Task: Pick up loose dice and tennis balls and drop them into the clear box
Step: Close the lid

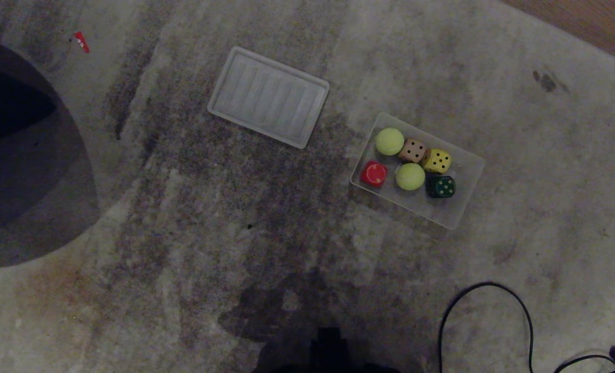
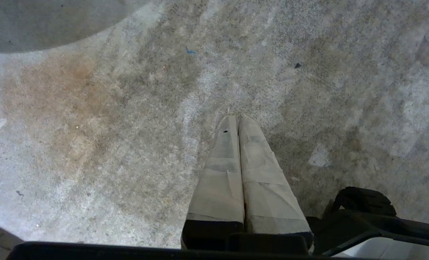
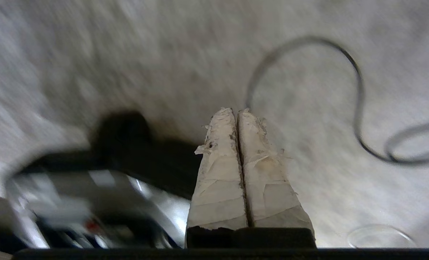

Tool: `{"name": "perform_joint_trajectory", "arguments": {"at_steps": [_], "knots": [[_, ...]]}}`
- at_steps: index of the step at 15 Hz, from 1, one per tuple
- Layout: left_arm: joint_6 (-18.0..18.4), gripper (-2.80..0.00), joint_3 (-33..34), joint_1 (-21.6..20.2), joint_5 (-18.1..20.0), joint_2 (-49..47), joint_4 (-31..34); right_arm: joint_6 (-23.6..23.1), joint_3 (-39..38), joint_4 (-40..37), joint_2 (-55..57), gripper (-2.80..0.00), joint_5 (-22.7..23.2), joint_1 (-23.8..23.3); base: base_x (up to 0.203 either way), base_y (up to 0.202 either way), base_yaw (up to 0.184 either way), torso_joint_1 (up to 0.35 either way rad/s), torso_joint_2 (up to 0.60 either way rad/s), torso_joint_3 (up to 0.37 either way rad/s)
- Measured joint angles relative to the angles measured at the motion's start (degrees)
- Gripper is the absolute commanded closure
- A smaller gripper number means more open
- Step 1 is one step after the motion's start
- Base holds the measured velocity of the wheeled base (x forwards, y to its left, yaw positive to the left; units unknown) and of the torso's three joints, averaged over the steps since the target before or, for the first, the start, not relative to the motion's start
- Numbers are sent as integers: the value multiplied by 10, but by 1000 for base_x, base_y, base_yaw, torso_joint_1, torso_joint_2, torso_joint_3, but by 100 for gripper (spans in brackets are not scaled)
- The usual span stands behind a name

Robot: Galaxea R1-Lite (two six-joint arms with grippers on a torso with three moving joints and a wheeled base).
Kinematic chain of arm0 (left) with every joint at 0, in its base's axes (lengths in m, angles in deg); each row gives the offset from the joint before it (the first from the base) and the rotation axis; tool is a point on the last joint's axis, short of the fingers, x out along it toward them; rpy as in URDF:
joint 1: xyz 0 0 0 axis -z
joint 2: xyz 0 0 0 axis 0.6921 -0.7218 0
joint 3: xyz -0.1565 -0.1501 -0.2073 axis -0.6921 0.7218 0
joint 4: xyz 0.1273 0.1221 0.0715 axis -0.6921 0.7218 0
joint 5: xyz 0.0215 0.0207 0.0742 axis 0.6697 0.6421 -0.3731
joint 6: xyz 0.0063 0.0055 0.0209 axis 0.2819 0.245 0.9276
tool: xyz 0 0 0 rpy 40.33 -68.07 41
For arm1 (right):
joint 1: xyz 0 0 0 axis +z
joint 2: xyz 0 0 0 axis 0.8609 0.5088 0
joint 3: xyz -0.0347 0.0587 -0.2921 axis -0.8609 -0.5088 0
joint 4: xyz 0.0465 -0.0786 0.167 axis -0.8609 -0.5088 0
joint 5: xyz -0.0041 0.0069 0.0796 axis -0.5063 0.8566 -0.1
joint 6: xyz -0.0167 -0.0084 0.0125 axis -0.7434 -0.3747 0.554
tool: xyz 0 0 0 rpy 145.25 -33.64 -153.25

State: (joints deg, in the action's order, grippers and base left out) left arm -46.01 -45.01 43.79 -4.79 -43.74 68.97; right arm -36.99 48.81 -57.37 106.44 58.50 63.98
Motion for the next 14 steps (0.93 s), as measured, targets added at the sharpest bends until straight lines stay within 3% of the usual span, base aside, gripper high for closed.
{"name": "perform_joint_trajectory", "arguments": {"at_steps": [3, 7, 14], "knots": [[0, 0, 0, 0, 0, 0, 0, -24, -23, -95, -154, 0, -6, -22, 0, 0, 0, 0, 0, 0], [0, 0, 0, 0, 0, 0, 0, -95, -47, -120, -266, 0, -35, -37, 0, 0, 0, 0, 0, 0], [0, 0, 0, 0, 0, 0, 0, -81, -53, -122, -296, 0, -28, -39, 0, 0, 0, 0, 0, 0]]}}
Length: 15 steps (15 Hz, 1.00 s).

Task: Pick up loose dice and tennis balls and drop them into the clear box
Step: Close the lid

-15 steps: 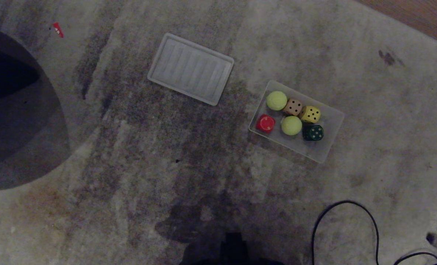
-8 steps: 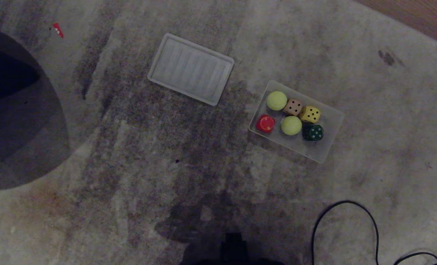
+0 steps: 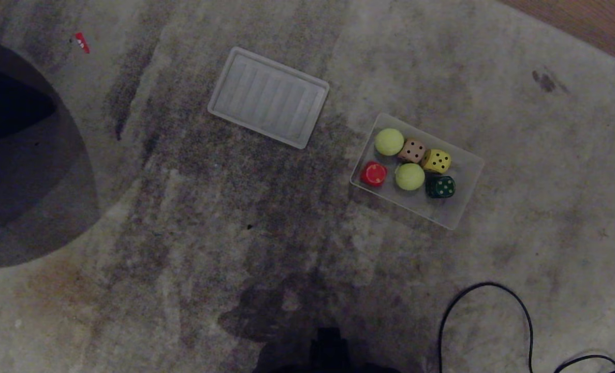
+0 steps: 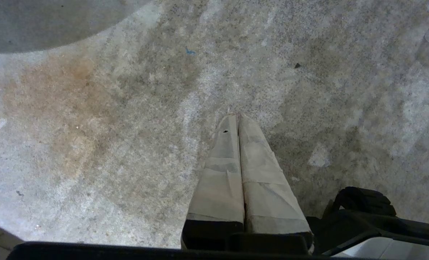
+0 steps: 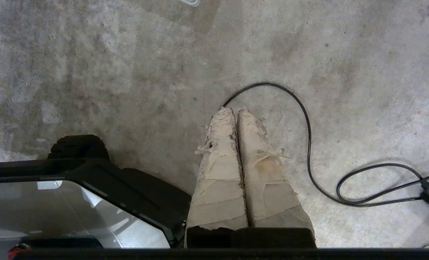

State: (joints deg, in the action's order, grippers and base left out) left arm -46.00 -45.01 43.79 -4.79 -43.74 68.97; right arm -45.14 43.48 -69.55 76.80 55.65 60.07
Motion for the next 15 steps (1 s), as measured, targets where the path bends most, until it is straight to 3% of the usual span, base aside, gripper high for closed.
{"name": "perform_joint_trajectory", "arguments": {"at_steps": [7, 15], "knots": [[0, 0, 0, 0, 0, 0, 0, 0, 0, -1, -1, 0, 0, 0, 0, 0, 0, 0, 0, 0], [0, 0, 0, 0, 0, 0, 0, 0, 0, -2, -1, 0, 0, 0, 0, 0, 0, 3, 2, 172]]}}
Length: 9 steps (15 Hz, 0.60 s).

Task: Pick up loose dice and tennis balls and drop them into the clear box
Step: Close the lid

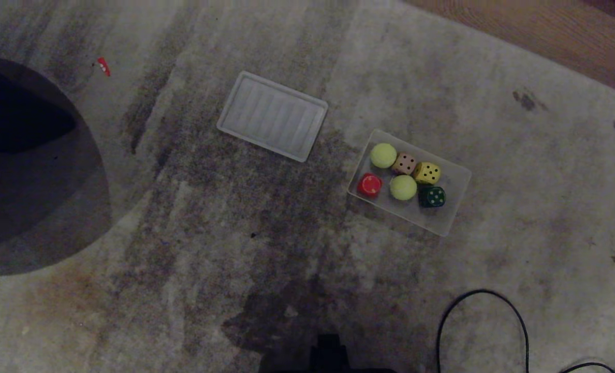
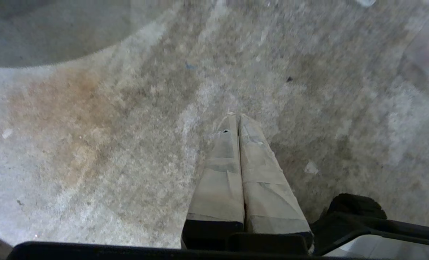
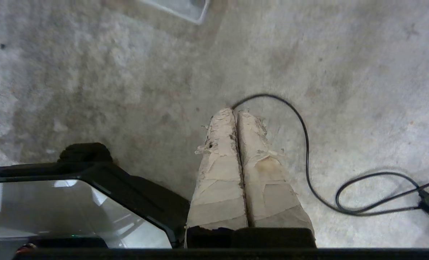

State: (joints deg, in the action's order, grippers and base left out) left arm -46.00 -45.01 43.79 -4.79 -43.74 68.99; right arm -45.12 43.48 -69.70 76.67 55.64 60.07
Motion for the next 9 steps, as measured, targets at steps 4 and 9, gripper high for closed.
{"name": "perform_joint_trajectory", "arguments": {"at_steps": [4, 9], "knots": [[0, 0, 0, 0, 0, 0, 0, 0, 0, 0, 0, 0, 0, 0, 0, 0, 0, 1, 3, 206], [0, 0, 0, 0, 0, 0, 0, 0, 0, 0, 0, 0, 0, 0, 0, 0, 0, 2, 3, 203]]}}
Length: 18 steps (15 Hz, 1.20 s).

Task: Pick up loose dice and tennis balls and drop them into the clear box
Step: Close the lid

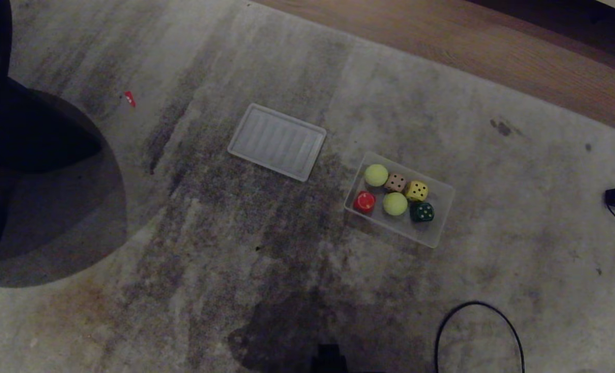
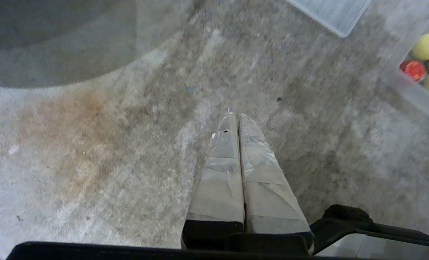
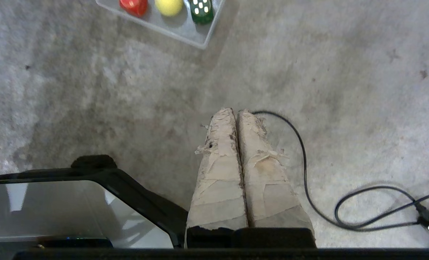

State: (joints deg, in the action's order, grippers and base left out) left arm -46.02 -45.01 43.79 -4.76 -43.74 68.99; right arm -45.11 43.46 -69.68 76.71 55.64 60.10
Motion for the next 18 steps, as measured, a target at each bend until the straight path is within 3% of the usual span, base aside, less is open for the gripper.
{"name": "perform_joint_trajectory", "arguments": {"at_steps": [18], "knots": [[-3, 0, 0, 0, 0, 0, 0, -1, 0, 0, 0, 0, 0, 0, 0, 0, 0, 4, 2, 203]]}}
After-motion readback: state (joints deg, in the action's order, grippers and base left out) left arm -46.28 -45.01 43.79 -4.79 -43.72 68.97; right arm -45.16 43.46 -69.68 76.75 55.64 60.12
